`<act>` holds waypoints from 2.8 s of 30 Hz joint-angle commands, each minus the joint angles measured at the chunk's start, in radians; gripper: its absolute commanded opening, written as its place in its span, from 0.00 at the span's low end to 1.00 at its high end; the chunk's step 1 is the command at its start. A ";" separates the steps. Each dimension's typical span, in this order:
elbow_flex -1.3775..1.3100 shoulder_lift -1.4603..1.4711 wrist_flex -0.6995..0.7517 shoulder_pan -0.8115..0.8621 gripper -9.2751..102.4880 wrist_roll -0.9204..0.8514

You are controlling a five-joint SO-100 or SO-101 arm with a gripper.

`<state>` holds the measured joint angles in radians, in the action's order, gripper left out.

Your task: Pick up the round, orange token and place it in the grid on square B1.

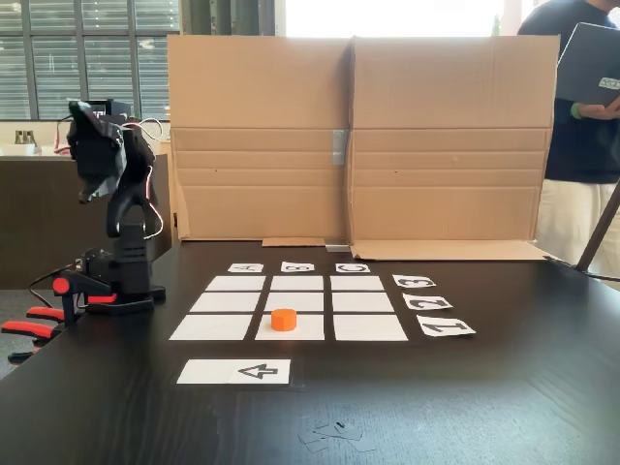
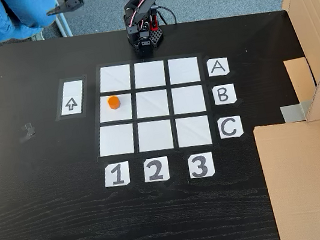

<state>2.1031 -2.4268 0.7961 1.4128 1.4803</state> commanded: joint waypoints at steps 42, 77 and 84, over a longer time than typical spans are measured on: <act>0.896 -0.902 0.084 0.342 0.08 0.035; 0.896 -0.902 0.084 0.341 0.08 0.034; 0.896 -0.902 0.084 0.341 0.08 0.034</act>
<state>3.0051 -3.3195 0.8774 1.7349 1.5110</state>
